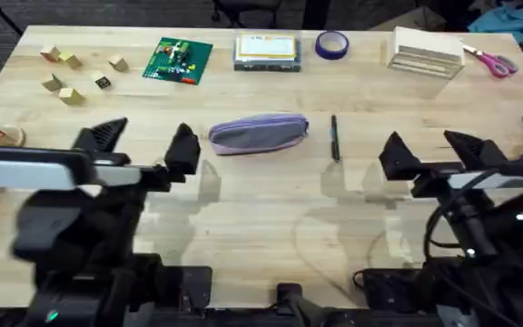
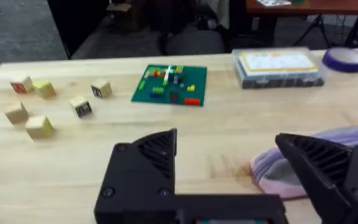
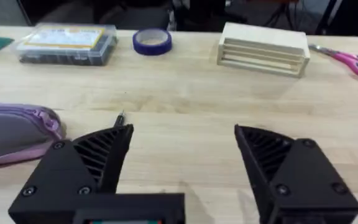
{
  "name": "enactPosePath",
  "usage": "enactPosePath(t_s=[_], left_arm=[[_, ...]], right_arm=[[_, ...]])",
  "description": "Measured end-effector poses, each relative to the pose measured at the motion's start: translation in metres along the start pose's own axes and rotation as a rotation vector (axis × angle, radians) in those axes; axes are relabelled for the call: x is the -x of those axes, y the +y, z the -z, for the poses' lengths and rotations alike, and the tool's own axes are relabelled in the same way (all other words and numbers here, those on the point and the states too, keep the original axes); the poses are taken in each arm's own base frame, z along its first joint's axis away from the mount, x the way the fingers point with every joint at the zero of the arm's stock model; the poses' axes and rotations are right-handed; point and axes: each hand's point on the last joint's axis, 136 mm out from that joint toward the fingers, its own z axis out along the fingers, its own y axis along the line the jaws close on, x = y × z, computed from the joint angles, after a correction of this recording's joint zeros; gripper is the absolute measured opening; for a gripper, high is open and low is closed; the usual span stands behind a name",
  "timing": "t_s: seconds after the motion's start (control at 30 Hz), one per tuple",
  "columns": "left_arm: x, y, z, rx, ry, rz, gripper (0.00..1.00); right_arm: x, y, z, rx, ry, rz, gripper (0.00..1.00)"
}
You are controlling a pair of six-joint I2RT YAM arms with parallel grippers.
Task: Unzip the bag, pick up the pens from the table one at a time and place them inside, then zip the bag closed.
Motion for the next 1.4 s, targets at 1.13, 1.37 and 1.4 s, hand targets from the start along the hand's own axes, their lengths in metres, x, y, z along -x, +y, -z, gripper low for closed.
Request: enactPosePath(t_s=[1.13, 1.37, 1.4], left_arm=[[0.052, -0.023, -0.054, -0.223, 0.491, -0.200, 0.992], [0.020, -0.040, -0.065, -0.447, 0.539, -0.503, 0.991], [0.016, -0.041, -0.066, -0.475, 0.542, -0.534, 0.991]], right_arm=[[0.115, -0.001, 0.001, -0.002, 0.348, 0.002, 0.998], [0.115, -0.001, 0.001, -0.002, 0.349, 0.002, 0.998], [0.115, -0.001, 0.001, -0.002, 0.351, 0.001, 0.998]])
